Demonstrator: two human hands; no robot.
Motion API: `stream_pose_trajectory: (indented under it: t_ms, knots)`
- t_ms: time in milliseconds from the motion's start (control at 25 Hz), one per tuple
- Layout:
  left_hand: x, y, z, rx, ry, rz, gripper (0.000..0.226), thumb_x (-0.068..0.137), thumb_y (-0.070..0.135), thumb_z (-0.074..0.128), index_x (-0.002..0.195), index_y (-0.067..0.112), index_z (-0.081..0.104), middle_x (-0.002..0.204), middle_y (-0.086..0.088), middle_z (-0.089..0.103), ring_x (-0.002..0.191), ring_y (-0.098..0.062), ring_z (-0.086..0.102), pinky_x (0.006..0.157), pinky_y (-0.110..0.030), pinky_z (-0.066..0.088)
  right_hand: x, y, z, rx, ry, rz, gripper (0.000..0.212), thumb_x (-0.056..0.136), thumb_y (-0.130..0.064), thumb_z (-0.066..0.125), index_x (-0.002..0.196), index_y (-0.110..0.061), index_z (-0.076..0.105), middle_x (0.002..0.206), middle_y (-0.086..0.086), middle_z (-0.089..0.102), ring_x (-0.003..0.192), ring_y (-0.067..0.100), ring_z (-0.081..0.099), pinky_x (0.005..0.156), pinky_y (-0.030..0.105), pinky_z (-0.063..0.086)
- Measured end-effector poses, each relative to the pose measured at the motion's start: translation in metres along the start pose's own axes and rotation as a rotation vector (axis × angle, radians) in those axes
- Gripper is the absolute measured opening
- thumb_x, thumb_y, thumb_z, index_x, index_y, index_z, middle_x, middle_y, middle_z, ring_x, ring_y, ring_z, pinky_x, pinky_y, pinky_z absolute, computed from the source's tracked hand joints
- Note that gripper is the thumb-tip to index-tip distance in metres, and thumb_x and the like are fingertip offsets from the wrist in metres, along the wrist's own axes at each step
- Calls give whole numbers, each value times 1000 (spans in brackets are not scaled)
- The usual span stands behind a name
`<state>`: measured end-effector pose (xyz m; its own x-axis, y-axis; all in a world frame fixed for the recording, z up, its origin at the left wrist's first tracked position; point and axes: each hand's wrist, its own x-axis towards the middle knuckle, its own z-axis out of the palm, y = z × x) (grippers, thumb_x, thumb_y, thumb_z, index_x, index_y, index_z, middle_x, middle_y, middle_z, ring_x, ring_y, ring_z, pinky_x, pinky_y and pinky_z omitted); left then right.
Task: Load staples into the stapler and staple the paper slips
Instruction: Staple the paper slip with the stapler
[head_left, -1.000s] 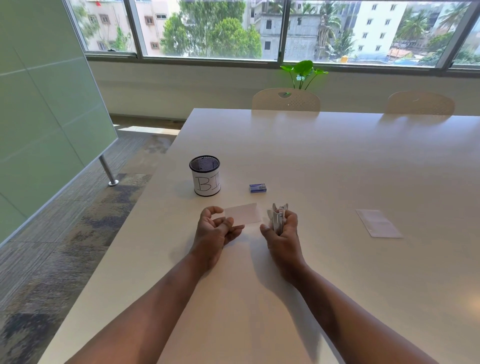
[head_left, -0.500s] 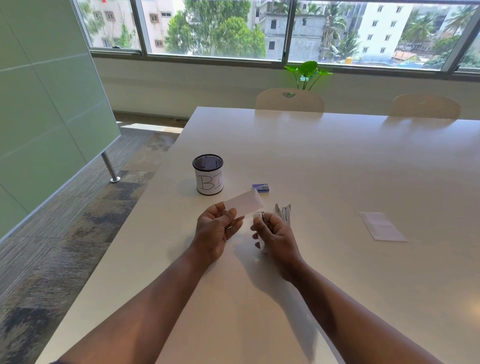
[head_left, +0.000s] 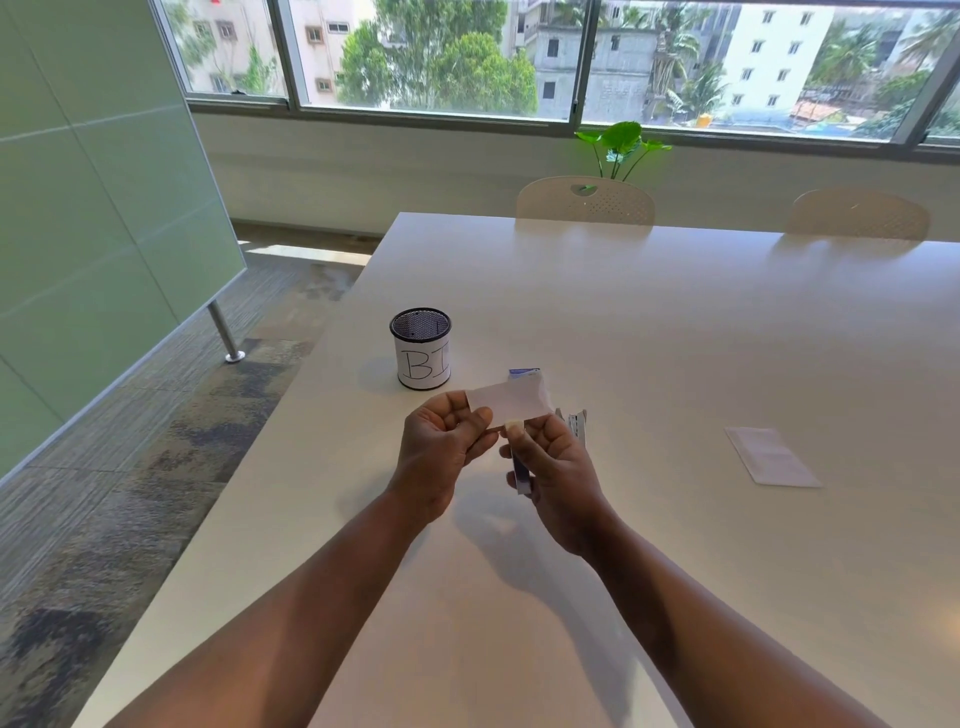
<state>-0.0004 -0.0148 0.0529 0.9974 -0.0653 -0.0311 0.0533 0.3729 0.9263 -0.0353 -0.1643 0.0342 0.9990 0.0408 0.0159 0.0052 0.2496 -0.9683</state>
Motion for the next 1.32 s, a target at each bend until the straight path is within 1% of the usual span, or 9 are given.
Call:
stream_pose_trajectory:
  t_ms: [160, 280, 400, 520, 640, 840, 1000, 1120, 1320]
  knots:
    - [-2, 1, 0, 166, -38, 73, 24, 94, 3, 68, 117, -1, 66, 107, -16, 77, 100, -31, 75, 88, -38, 61, 1, -4, 3, 42, -6, -2, 47, 78, -42, 81, 118, -21, 66, 91, 0, 66, 79, 14, 56, 65, 31, 49]
    - [-3, 2, -1, 225, -62, 87, 25, 92, 6, 70, 116, 1, 67, 105, -12, 78, 97, -28, 75, 83, -35, 61, 3, -9, 3, 126, -7, 43, 47, 69, -42, 85, 112, -28, 72, 95, 0, 71, 79, 11, 60, 68, 34, 49]
    - [-3, 3, -2, 249, -89, 83, 24, 91, 6, 72, 115, 3, 68, 103, -9, 79, 94, -26, 76, 81, -33, 62, 4, -11, 1, 133, 5, 70, 47, 68, -39, 85, 111, -26, 71, 96, 0, 73, 84, 13, 64, 75, 38, 50]
    - [-2, 5, -2, 277, -109, 87, 24, 91, 8, 72, 114, 6, 70, 103, -8, 79, 94, -26, 77, 82, -34, 62, 2, -13, 2, 165, 2, 72, 40, 73, -32, 83, 111, -25, 72, 92, 1, 72, 83, 15, 60, 71, 37, 48]
    - [-2, 7, -2, 300, -115, 93, 20, 90, 6, 73, 109, 10, 70, 97, -4, 80, 90, -24, 77, 77, -30, 62, 2, -15, 4, 167, 28, 98, 38, 76, -29, 80, 112, -23, 70, 90, 0, 71, 84, 18, 57, 68, 36, 48]
    - [-1, 9, -2, 324, -109, 104, 26, 89, 6, 75, 114, 0, 70, 97, -10, 80, 88, -24, 77, 75, -29, 61, 2, -15, 5, 235, 23, 103, 31, 74, -28, 83, 104, -24, 76, 86, 2, 68, 75, 13, 60, 63, 33, 48]
    - [-2, 9, -3, 343, -108, 116, 28, 88, 7, 76, 115, 0, 69, 97, -10, 80, 85, -21, 76, 74, -28, 61, 3, -13, 5, 232, 38, 120, 24, 75, -31, 83, 98, -29, 78, 87, 0, 70, 76, 12, 61, 64, 33, 51]
    - [-2, 7, -4, 356, -111, 123, 28, 88, 9, 77, 114, 3, 70, 94, -6, 80, 83, -19, 76, 74, -29, 61, 2, -11, 6, 245, 54, 132, 24, 76, -30, 82, 99, -28, 76, 85, 1, 70, 77, 14, 60, 64, 34, 51]
    - [-1, 4, -6, 369, -131, 130, 20, 89, 14, 77, 107, 13, 71, 93, -3, 80, 85, -21, 76, 73, -27, 61, 3, -11, 7, 249, 83, 151, 39, 76, -30, 81, 110, -17, 68, 84, 2, 70, 80, 18, 59, 63, 33, 52]
